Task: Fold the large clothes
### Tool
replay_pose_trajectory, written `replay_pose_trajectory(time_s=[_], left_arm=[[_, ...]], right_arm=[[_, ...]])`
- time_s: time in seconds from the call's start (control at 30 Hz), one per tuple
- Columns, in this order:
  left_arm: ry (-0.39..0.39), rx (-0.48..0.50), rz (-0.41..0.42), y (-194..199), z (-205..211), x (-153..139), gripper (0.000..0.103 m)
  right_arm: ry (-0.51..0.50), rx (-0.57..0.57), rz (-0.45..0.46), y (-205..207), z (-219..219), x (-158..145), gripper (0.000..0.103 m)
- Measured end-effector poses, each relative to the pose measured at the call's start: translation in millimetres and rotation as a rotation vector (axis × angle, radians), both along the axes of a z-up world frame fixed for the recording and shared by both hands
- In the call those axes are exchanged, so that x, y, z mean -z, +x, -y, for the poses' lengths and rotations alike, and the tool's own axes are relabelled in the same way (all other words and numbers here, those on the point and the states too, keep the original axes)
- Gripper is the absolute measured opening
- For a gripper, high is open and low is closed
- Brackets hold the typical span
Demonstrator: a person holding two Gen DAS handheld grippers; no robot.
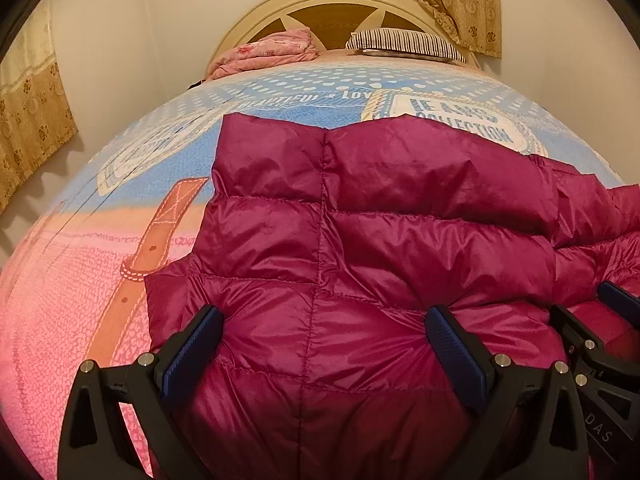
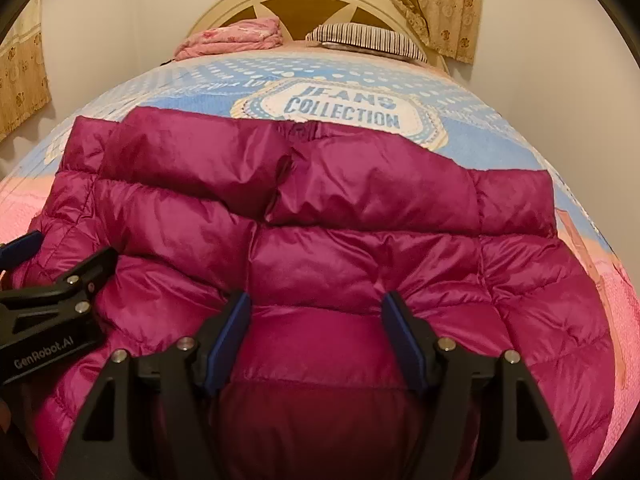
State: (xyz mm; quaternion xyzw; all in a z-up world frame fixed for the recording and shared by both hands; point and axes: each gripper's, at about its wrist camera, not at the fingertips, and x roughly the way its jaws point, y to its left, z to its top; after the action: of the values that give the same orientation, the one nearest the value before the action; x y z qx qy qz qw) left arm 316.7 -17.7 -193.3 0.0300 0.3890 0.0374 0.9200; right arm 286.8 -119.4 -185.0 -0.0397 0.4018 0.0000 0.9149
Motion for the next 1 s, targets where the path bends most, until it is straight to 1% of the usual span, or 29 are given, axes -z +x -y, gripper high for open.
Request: replay_pose_trajectory(time_s=[0.13,0.23,0.3,0.4,0.47,0.5,0.57,0.6,0.63,0.7,0.73,0.77,0.8,0.87,0.93,1.0], left_arm=[[0.003,0.000,-0.005,2.8,0.9,0.9,0.102],[-0.016,0.007,-0.006,-3.9,-4.2,-5.2,0.102],[-0.025,-0.011,-0.002,-17.1,-13.3,-11.7,0.102],[-0.031,-0.028,0.040,-53.9,-31.5,-24.9,0.102],[-0.030,-0.046,0.056,-80.9,-46.4,-31.0,0.102],[-0.063,-0.056,0.059,-98.3,-58.5,-32.7,0.102],[-0.114,-0.085,0.056,-118.3,-74.8,-30.5,0.102],[-0.129,-0.101,0.046,-124.5,-79.9,-27.2,0.102],[-0.141,-0.112,0.037,-127.0,-81.7,-24.4,0.102],[-0.196,-0.123,0.014,-129.5,-85.3,-15.5,0.102],[-0.207,-0.125,0.001,-128.2,-86.5,-11.9,0.102],[-0.234,-0.118,-0.024,-126.1,-85.8,-6.3,0.102],[-0.255,-0.113,-0.027,-126.2,-85.7,-2.9,0.102],[-0.273,-0.117,-0.027,-126.3,-84.4,0.9,0.102],[-0.310,-0.109,-0.019,-126.3,-83.2,2.3,0.102],[-0.327,-0.099,-0.011,-126.3,-83.1,2.8,0.099]], right_arm=[[-0.018,0.001,-0.003,-0.4,-2.1,0.8,0.072],[-0.035,0.004,-0.002,-1.6,-5.9,2.3,0.072],[-0.039,0.003,-0.002,-3.9,-7.3,2.2,0.072],[-0.044,-0.007,-0.008,-9.7,-7.8,-3.3,0.072],[-0.032,-0.011,0.014,-29.2,-6.3,-14.8,0.072],[-0.016,-0.010,0.029,-40.1,-4.1,-20.3,0.074],[0.028,-0.010,0.068,-70.9,0.1,-32.9,0.082],[0.032,-0.008,0.090,-86.4,-0.2,-37.2,0.086],[0.031,-0.010,0.100,-94.5,-1.3,-37.8,0.087],[0.021,-0.020,0.097,-110.3,-6.5,-33.4,0.087],[0.007,-0.016,0.088,-113.5,-9.1,-28.3,0.087],[-0.005,-0.008,0.092,-115.0,-9.8,-25.3,0.087],[-0.013,-0.004,0.098,-115.6,-10.1,-21.7,0.087],[-0.033,-0.007,0.087,-113.6,-12.5,-14.5,0.087],[-0.060,-0.009,0.080,-111.6,-16.4,-8.5,0.088],[-0.072,-0.007,0.076,-110.0,-18.1,-3.9,0.088]])
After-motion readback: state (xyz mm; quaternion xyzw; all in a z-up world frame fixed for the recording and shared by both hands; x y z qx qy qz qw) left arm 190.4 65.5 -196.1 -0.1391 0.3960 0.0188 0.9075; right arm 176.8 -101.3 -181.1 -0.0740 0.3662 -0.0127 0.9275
